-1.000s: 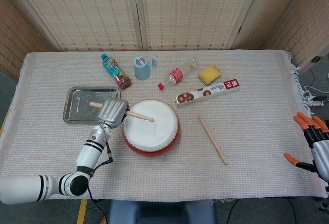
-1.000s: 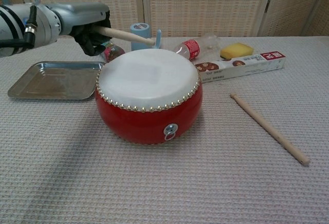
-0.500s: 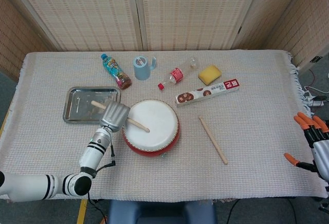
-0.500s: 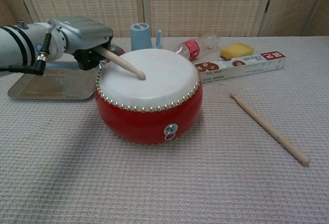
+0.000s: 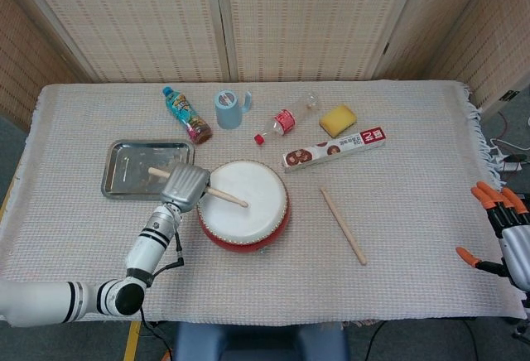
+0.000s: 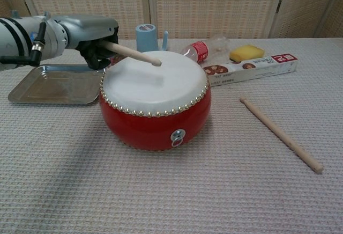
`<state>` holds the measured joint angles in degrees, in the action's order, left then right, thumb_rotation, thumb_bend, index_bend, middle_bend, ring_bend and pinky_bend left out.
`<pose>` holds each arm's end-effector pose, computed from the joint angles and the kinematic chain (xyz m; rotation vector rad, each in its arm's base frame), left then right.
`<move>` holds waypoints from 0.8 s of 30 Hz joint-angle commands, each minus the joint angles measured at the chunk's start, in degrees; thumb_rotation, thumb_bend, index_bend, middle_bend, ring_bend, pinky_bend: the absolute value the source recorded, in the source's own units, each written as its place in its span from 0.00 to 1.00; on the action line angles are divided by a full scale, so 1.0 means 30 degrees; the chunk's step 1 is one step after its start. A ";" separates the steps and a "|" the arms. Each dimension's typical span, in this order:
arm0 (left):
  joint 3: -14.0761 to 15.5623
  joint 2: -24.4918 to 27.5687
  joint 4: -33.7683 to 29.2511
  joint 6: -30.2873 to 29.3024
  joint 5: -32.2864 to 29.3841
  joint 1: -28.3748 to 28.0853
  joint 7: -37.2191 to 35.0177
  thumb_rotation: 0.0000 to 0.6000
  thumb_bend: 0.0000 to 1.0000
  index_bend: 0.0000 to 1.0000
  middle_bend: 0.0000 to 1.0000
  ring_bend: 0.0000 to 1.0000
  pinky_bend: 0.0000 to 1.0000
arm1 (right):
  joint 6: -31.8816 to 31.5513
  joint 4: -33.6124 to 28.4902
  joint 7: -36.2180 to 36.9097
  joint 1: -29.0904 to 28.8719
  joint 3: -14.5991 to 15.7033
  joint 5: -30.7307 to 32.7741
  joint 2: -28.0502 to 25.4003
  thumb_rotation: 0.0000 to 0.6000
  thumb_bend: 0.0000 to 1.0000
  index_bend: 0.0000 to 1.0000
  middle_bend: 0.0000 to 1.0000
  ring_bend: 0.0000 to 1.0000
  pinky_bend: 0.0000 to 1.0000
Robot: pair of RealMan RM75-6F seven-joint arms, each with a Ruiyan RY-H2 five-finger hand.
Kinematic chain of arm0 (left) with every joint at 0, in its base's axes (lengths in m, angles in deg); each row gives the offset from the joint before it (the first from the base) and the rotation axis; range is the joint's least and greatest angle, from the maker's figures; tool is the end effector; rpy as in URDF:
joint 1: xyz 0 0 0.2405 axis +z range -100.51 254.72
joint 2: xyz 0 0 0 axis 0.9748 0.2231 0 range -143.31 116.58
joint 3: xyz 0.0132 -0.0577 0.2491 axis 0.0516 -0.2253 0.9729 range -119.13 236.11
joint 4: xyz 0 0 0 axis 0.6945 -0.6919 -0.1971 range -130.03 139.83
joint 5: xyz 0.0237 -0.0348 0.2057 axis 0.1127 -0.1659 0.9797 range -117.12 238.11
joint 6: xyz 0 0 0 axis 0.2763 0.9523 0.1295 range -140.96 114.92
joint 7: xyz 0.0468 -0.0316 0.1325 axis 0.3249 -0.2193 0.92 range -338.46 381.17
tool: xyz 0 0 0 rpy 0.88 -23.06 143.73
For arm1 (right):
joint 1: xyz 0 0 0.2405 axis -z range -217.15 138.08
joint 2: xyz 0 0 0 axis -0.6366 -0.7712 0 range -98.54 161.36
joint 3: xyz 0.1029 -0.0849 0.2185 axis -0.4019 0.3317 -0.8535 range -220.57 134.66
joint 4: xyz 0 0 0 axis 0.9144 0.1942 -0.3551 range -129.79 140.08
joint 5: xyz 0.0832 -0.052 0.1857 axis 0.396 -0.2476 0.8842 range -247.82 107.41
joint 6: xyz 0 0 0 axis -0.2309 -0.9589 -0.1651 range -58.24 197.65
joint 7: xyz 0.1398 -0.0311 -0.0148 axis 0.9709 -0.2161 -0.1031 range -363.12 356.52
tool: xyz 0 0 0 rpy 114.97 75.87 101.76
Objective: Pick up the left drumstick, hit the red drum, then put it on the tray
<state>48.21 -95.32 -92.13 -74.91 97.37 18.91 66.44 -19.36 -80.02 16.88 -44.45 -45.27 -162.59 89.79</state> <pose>-0.0809 0.3704 0.0184 -1.8646 -0.7370 -0.7178 -0.3220 -0.1805 0.2054 1.4131 -0.9208 1.0932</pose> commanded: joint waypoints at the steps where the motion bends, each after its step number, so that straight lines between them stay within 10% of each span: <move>1: 0.0959 -0.0670 0.1034 -0.0392 -0.0579 -0.0489 0.2158 1.00 0.84 1.00 1.00 1.00 1.00 | -0.0018 0.0021 0.0022 0.0005 -0.0011 0.0012 -0.0008 1.00 0.16 0.00 0.01 0.00 0.00; 10: -0.1644 0.0414 -0.0876 -0.1252 0.0356 0.0683 -0.2516 1.00 0.84 1.00 1.00 1.00 1.00 | 0.0065 0.0144 0.0128 -0.0055 -0.0006 0.0008 0.0093 1.00 0.16 0.00 0.01 0.00 0.00; 24: 0.0835 -0.1026 0.1201 -0.0917 -0.0203 -0.0365 0.2111 1.00 0.83 1.00 1.00 1.00 1.00 | 0.0116 0.0264 0.0269 -0.0062 -0.0043 0.0128 0.0097 1.00 0.16 0.00 0.01 0.00 0.00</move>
<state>49.93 -97.68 -89.15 -77.26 97.37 18.32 71.75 -19.02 -79.23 17.69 -44.63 -45.40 -162.21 90.08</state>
